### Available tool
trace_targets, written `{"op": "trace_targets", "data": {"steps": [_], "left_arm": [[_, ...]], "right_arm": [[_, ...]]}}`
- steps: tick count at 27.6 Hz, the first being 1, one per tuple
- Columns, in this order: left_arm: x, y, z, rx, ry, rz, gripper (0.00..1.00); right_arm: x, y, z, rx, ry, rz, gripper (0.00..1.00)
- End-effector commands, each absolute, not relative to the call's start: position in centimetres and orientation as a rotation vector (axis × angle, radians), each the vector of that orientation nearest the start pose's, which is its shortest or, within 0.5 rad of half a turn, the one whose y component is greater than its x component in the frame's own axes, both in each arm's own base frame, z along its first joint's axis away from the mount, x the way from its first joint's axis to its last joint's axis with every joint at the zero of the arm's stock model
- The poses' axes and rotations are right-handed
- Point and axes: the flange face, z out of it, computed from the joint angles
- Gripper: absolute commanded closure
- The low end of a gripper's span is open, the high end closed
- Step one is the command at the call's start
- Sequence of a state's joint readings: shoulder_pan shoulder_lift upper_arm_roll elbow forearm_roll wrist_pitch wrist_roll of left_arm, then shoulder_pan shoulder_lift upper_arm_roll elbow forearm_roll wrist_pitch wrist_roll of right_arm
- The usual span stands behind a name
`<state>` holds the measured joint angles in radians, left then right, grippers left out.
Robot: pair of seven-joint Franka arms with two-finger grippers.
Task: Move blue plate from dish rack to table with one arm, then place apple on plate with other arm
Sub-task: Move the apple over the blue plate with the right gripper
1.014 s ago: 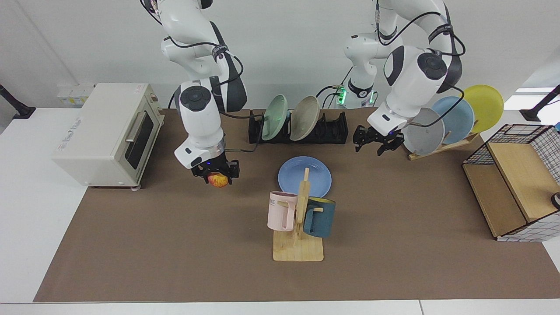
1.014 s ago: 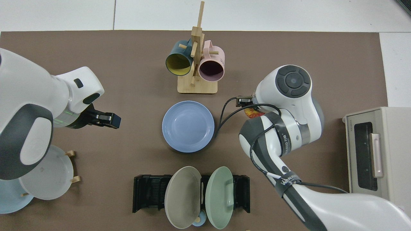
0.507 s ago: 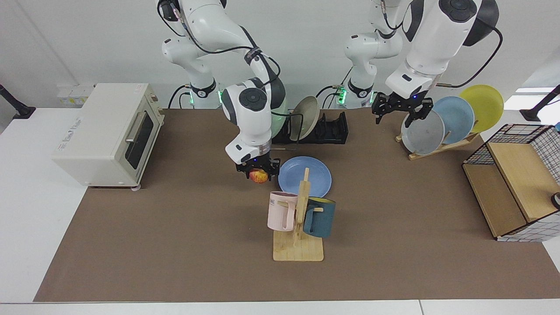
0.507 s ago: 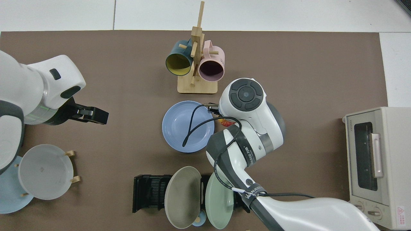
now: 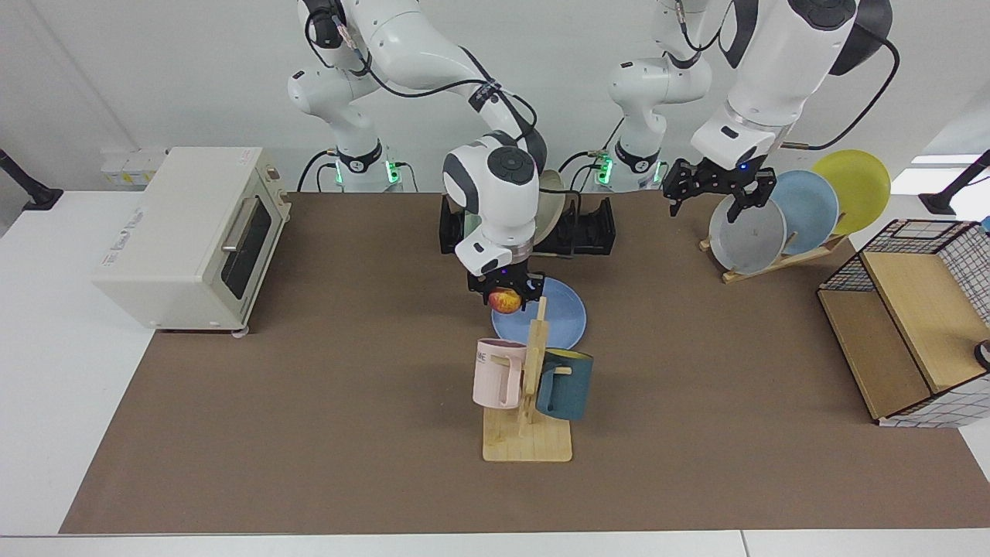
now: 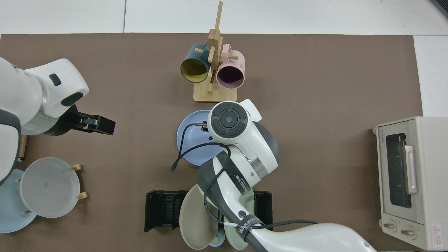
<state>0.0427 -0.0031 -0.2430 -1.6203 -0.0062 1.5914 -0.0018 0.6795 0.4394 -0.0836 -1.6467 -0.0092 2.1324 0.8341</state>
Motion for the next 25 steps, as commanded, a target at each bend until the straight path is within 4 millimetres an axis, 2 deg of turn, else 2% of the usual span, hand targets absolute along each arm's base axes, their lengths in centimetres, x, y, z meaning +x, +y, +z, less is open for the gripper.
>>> {"op": "trace_targets", "data": {"steps": [1, 6, 10, 14, 18, 19, 23, 24, 25], "left_arm": [[54.2, -10.8, 61.3, -3.116, 0.317, 0.025, 0.00], [54.2, -9.6, 61.8, -3.122, 0.283, 0.009, 0.00], [53.8, -10.7, 61.8, -3.130, 0.310, 0.030, 0.00], [53.6, -10.3, 62.3, -3.130, 0.308, 0.023, 0.00], [53.6, -10.3, 62.3, -3.127, 0.308, 0.021, 0.00], [53.6, -10.3, 62.3, -3.126, 0.308, 0.020, 0.00], [53.6, -10.1, 62.4, -3.118, 0.336, 0.017, 0.00], [53.6, -10.1, 62.4, -3.117, 0.350, 0.017, 0.00], [53.5, -10.2, 62.3, -3.111, 0.369, 0.019, 0.00]], "right_arm": [[55.1, 42.0, 34.9, -3.114, 0.445, -0.102, 1.00], [55.4, 43.5, 33.6, -3.107, 0.480, -0.103, 1.00], [55.5, 44.0, 33.0, -3.090, 0.476, -0.119, 1.00], [55.3, 45.1, 31.6, -2.988, 0.554, -0.072, 1.00], [54.7, 45.8, 30.4, -2.988, 0.554, -0.044, 1.00], [54.7, 45.7, 30.4, -2.992, 0.556, -0.037, 0.97], [54.4, 44.9, 29.6, -3.026, 0.565, -0.009, 0.66], [54.2, 44.9, 29.5, -3.034, 0.569, 0.008, 0.43], [54.1, 44.9, 29.7, -3.041, 0.572, 0.020, 0.06]]}}
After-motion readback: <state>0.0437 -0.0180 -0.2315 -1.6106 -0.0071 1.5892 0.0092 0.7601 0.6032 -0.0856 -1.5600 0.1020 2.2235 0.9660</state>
